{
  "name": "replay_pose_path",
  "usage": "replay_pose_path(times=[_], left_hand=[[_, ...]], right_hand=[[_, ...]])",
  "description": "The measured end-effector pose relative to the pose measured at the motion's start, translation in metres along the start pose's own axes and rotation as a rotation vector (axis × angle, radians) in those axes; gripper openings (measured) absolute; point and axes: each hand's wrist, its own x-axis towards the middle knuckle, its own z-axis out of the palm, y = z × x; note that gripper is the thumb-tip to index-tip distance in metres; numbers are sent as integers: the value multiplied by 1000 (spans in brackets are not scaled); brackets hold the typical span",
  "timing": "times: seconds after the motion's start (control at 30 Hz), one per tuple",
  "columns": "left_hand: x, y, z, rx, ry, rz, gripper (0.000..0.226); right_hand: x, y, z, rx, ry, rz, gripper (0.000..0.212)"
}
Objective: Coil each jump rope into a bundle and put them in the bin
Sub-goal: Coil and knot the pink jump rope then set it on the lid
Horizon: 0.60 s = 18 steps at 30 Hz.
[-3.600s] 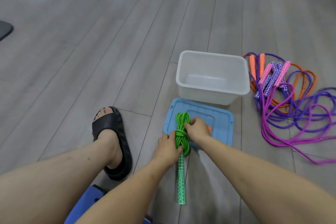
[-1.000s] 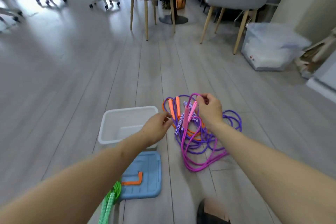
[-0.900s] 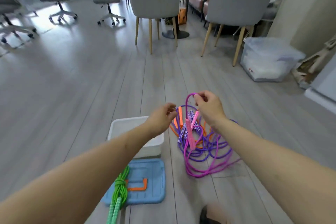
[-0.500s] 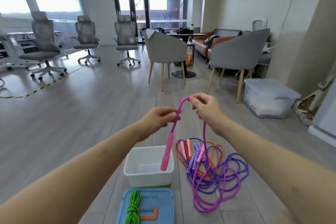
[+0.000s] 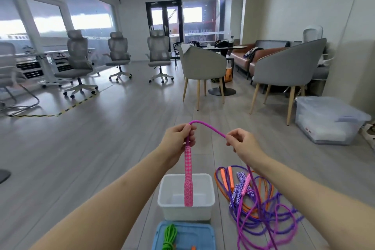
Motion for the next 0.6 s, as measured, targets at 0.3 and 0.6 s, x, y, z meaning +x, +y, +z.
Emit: replay_pose_path(times=[0.3, 0.6], left_hand=[[0, -14, 11, 78, 4, -50, 23], [-5, -17, 16, 71, -78, 18, 26]], right_hand=[[-19, -30, 49, 263, 153, 28, 9], [-34, -52, 54, 309, 107, -47, 6]])
